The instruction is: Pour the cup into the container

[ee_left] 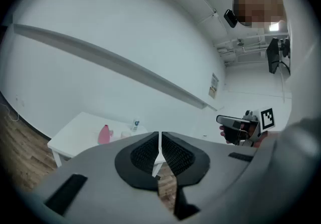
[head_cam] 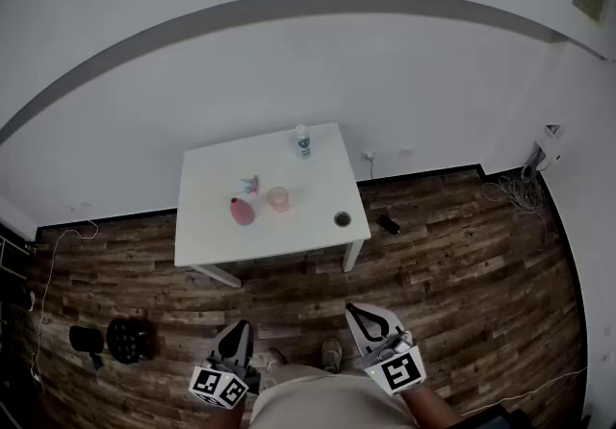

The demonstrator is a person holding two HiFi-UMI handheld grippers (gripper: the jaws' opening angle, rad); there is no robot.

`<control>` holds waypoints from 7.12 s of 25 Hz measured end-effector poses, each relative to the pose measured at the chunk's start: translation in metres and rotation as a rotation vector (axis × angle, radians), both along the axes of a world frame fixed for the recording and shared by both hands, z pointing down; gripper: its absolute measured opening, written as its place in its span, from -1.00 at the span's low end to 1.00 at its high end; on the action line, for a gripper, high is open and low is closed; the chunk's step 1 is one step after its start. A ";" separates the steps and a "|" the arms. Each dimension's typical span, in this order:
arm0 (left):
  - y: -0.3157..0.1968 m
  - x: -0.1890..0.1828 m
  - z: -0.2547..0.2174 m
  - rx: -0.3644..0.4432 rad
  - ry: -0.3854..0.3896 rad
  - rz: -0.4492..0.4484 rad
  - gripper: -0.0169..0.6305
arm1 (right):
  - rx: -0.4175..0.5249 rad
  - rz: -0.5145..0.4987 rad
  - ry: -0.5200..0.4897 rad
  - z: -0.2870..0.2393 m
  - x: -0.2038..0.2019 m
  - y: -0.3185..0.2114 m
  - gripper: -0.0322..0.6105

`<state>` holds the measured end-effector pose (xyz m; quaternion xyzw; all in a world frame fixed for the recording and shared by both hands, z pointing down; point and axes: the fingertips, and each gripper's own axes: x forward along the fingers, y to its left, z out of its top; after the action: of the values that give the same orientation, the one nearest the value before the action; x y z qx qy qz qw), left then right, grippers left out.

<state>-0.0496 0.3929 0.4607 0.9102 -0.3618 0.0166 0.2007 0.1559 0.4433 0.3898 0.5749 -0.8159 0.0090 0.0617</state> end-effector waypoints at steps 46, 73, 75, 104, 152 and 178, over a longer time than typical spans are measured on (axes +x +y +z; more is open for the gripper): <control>-0.064 0.022 -0.001 0.011 0.003 -0.033 -0.91 | -0.024 -0.158 -0.086 0.003 0.006 -0.081 -0.64; -0.259 -0.011 0.014 -0.034 -0.018 0.178 -0.91 | -0.085 0.034 -0.022 0.013 -0.023 -0.255 -0.64; -0.272 -0.015 0.014 -0.046 -0.005 0.189 -0.91 | -0.085 0.053 -0.030 0.013 -0.029 -0.266 -0.64; -0.351 -0.049 0.033 -0.023 0.025 0.306 -0.91 | -0.162 0.132 0.050 0.049 -0.079 -0.337 -0.64; -0.384 0.034 0.055 -0.100 -0.106 -0.204 -0.80 | -0.241 -0.518 0.094 0.104 -0.006 -0.472 -0.30; -0.390 0.035 0.095 -0.142 -0.229 -0.115 -0.80 | -0.299 -0.550 0.220 0.179 -0.013 -0.477 -0.10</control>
<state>-0.0147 0.0029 0.5561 0.8637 -0.4319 0.1344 0.2225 0.1425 -0.0333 0.5690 0.3150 -0.9187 0.0496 0.2332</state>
